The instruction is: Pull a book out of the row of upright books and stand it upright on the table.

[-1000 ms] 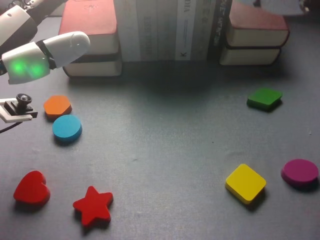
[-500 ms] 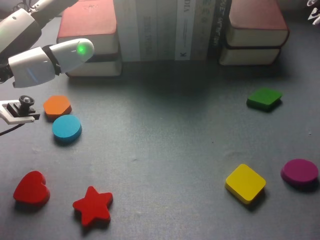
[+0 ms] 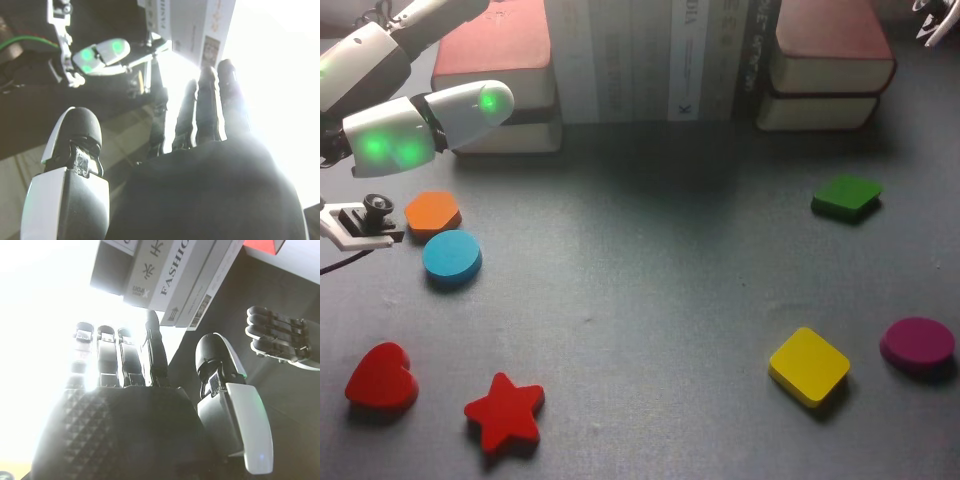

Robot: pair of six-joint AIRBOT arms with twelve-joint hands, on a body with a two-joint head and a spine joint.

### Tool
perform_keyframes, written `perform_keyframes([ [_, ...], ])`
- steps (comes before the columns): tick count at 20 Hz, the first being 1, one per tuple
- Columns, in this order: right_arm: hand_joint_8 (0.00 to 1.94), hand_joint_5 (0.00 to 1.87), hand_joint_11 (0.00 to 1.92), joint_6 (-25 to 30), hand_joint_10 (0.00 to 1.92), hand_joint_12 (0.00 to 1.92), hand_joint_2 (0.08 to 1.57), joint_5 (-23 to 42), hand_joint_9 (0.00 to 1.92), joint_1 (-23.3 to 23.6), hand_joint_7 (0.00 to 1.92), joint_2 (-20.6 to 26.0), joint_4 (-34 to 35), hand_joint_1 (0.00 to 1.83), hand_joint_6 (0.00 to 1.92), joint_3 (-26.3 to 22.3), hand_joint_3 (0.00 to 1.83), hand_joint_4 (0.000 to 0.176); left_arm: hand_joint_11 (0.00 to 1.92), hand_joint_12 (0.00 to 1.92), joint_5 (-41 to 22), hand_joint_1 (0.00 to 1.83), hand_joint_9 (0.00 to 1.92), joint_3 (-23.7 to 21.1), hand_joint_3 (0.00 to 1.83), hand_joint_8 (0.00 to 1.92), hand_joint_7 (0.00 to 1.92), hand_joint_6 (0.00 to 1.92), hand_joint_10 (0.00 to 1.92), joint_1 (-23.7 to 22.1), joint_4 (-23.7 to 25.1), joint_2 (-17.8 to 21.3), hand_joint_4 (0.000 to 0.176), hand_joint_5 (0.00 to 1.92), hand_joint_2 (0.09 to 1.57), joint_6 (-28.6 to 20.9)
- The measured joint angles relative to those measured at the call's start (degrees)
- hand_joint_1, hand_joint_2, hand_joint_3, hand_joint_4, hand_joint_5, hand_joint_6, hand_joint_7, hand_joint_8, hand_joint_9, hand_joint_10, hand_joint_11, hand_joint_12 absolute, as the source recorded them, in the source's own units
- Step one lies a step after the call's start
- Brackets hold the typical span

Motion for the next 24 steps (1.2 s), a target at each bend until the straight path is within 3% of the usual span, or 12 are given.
perform_keyframes([
  [1, 0.0, 0.35, 0.0, 0.04, 0.0, 0.0, 1.39, 0.02, 0.0, 0.0, 0.0, 0.0, 0.07, 0.19, 0.05, 0.04, 0.0, 0.007, 0.0, 0.0, -0.09, 0.28, 0.0, 0.0, 0.0, 0.0, 0.0, 0.01, 0.0, 0.0, 0.02, 0.0, 0.096, 0.1, 1.32, -0.04],
  [3, 0.0, 0.36, 0.0, 0.02, 0.0, 0.0, 1.39, 0.0, 0.0, 0.0, 0.0, 0.0, 0.09, 0.19, 0.06, 0.04, 0.0, 0.0, 0.0, 0.0, 0.0, 0.26, 0.0, 0.04, 0.0, 0.0, 0.0, 0.0, 0.0, 0.0, 0.0, -0.11, 0.107, 0.09, 1.32, -0.13],
  [5, 0.0, 0.37, 0.0, 0.04, 0.0, 0.0, 1.4, 0.0, 0.0, 0.0, 0.0, 0.0, 0.09, 0.16, 0.06, 0.02, 0.0, 0.0, 0.0, 0.0, -0.02, 0.29, 0.0, 0.04, 0.0, 0.0, 0.0, 0.0, 0.0, 0.0, 0.22, -0.11, 0.104, 0.1, 1.32, -0.2],
  [7, 0.0, 0.46, 0.0, -0.02, 0.0, 0.0, 1.4, 0.0, 0.0, 0.02, 0.0, 0.26, 0.11, 0.14, 0.09, -0.5, 0.0, 0.0, 0.0, 0.0, -0.04, 0.3, 0.0, 0.04, 0.0, 0.0, 0.0, 0.0, 0.0, 0.0, 0.17, -0.11, 0.1, 0.1, 1.32, -0.24],
  [11, 0.02, 0.63, 0.0, -1.18, 0.0, 0.0, 1.4, 1.36, 0.0, -0.2, 0.05, 2.36, -0.17, 0.19, 0.16, -3.21, 0.0, 0.0, 0.0, 0.0, -0.02, 0.29, 0.0, 0.04, 0.0, 0.0, 0.0, 0.0, 0.0, 0.0, 0.11, -0.11, 0.109, 0.1, 1.32, -0.46],
  [13, 0.02, 0.66, 0.0, -1.25, 0.0, 0.0, 1.4, 2.6, 0.0, -0.68, 0.07, 3.52, -0.9, 0.18, 0.17, -4.79, 0.0, 0.0, 0.0, 0.0, -0.09, 0.3, 0.0, 0.02, 0.0, 0.0, 0.0, 0.0, 0.0, 0.0, 0.09, -0.11, 0.104, 0.09, 1.32, -0.5],
  [16, 0.01, 0.67, 0.0, -1.25, 0.0, 0.0, 1.42, 4.63, 0.0, -1.92, 0.06, 5.62, -2.97, 0.01, 0.19, -7.89, 0.01, 0.001, 0.0, 0.0, -0.11, 0.3, 0.0, 0.02, 0.0, 0.0, 0.0, 0.0, 0.0, 0.0, -0.22, -0.11, 0.1, 0.08, 1.33, -0.57],
  [17, 0.0, 0.62, 0.0, -1.25, 0.0, 0.0, 1.41, 5.09, 0.0, -2.23, 0.07, 6.29, -3.28, 0.0, 0.26, -9.05, 0.0, 0.003, 0.0, 0.0, -0.26, 0.31, 0.0, -0.02, 0.0, 0.0, 0.0, 0.0, 0.0, 0.09, -0.44, -0.11, 0.106, 0.07, 1.33, -0.57],
  [19, 0.0, 0.53, 0.0, -1.27, 0.0, 0.0, 1.41, 6.93, 0.0, -3.52, 0.08, 7.74, -3.87, 0.0, 0.66, -11.15, 0.0, 0.0, 0.0, 0.0, -0.5, 0.31, 0.0, -0.04, 0.0, 0.0, 0.0, 0.01, 0.0, 0.2, -0.55, -0.11, 0.101, 0.08, 1.33, -0.61],
  [20, 0.0, 0.51, 0.0, -1.27, 0.0, 0.0, 1.42, 8.46, 0.0, -4.72, 0.09, 8.61, -4.22, 0.0, 0.74, -12.39, 0.0, 0.0, 0.0, 0.0, -0.66, 0.32, 0.0, -0.22, 0.0, 0.0, 0.0, 0.01, 0.0, 0.37, -0.9, -0.04, 0.107, 0.09, 1.32, -0.63],
  [23, 0.0, 0.55, 0.0, -0.59, 0.0, 0.0, 1.41, 10.73, 0.0, -7.19, 0.1, 10.34, -5.31, 0.05, 0.64, -15.26, 0.0, 0.0, 0.0, 0.0, -1.29, 0.28, 0.0, -0.5, 0.0, 0.0, 0.0, 0.0, 0.0, 0.92, -1.18, 0.09, 0.124, 0.06, 1.32, -0.59],
  [24, 0.0, 0.51, 0.0, 1.4, 0.0, 0.0, 1.42, 11.82, 0.0, -8.15, 0.11, 10.88, -7.3, 0.07, 0.7, -15.8, 0.0, 0.0, 0.0, 0.0, -1.16, 0.29, 0.0, -0.61, 0.0, 0.0, 0.0, 0.0, 0.0, 1.05, -1.38, 0.2, 0.129, 0.06, 1.32, -0.61],
])
